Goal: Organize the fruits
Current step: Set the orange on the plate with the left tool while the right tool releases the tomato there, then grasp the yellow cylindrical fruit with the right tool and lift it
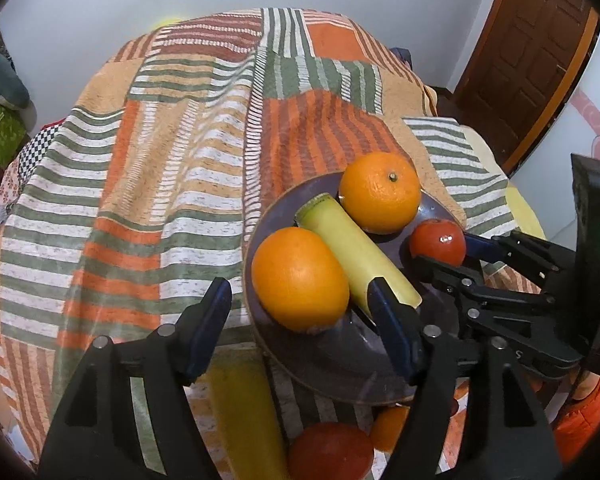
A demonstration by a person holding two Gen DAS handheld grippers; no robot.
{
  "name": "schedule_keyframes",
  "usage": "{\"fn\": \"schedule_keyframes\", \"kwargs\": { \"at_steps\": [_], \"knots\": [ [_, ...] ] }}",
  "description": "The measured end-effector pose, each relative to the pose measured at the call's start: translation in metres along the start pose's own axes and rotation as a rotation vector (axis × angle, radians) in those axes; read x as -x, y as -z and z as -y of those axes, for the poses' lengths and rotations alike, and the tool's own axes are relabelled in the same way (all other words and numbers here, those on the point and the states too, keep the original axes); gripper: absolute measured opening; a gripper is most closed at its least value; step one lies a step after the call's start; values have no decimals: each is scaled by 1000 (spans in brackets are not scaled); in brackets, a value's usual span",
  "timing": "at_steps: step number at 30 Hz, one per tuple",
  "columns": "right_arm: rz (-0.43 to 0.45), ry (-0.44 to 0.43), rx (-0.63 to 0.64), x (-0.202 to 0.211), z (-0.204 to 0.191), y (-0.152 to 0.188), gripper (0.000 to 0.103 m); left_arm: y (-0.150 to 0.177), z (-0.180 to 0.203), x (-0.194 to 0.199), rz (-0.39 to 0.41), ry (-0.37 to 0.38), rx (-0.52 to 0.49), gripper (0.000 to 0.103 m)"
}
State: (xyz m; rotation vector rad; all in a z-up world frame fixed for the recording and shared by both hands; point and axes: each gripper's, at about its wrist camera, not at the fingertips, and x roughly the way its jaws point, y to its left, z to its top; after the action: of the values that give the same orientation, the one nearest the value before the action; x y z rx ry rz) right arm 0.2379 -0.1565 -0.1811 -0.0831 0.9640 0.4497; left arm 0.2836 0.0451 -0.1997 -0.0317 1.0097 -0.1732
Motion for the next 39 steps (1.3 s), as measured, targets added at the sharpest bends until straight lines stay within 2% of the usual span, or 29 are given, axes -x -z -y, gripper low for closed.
{"fn": "schedule_keyframes", "kwargs": {
  "at_steps": [3, 4, 10, 18, 26, 34, 39],
  "knots": [
    [32, 17, 6, 9, -2, -2, 57, 2, -5, 9, 12, -6, 13, 70],
    [44, 24, 11, 12, -3, -2, 58, 3, -7, 13, 18, -10, 18, 70],
    [87, 16, 36, 35, -17, -7, 58, 16, -21, 40, 61, -39, 47, 70],
    [113, -54, 135, 56, -71, -1, 58, 44, -45, 79, 114, -79, 78, 70],
    [18, -143, 193, 32, -124, 12, 57, 83, -73, 104, 130, -97, 110, 73],
    [-92, -155, 195, -4, -146, 15, 45, 112, -94, 106, 109, -77, 137, 73],
    [-137, -172, 165, -19, -151, 13, 43, 118, -100, 98, 92, -62, 146, 73]
  ]
}}
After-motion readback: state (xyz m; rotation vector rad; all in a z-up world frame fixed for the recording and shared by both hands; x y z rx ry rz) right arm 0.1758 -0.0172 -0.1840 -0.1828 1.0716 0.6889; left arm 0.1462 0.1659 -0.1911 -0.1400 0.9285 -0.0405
